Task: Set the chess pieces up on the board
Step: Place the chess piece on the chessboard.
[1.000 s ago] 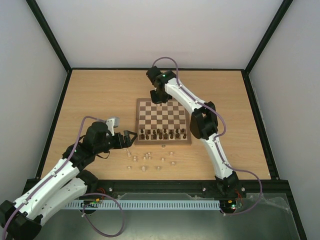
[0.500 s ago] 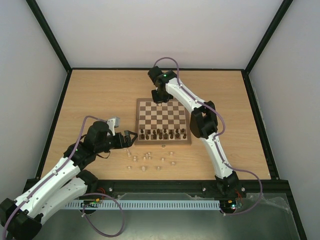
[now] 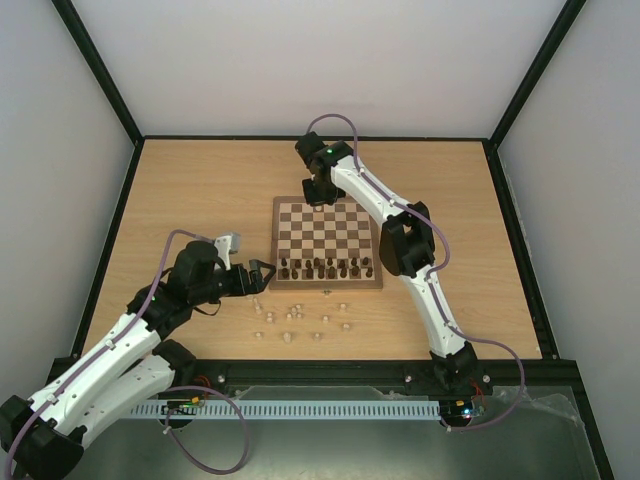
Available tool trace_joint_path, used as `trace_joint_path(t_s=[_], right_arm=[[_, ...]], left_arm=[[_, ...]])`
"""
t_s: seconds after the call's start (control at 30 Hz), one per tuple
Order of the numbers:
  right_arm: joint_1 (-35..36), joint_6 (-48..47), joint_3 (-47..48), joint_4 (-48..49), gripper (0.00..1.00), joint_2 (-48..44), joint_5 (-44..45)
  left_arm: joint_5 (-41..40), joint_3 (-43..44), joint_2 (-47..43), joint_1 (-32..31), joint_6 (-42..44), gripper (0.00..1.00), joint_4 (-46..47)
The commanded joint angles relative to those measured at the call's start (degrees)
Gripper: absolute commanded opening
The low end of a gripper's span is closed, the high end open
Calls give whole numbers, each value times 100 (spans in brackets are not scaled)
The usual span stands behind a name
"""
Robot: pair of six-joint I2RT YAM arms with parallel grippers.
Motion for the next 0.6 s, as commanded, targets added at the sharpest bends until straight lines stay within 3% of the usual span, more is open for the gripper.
trace_joint_path(t_s=[0.0,0.57], right_arm=[[-21,-26,172,-178,8,140,50],[-21,8,138,293,37,-178,-56]], left_arm=[[-30,147,5,-21,67,99,-17],[-57,176,40,-22,53,99,2]])
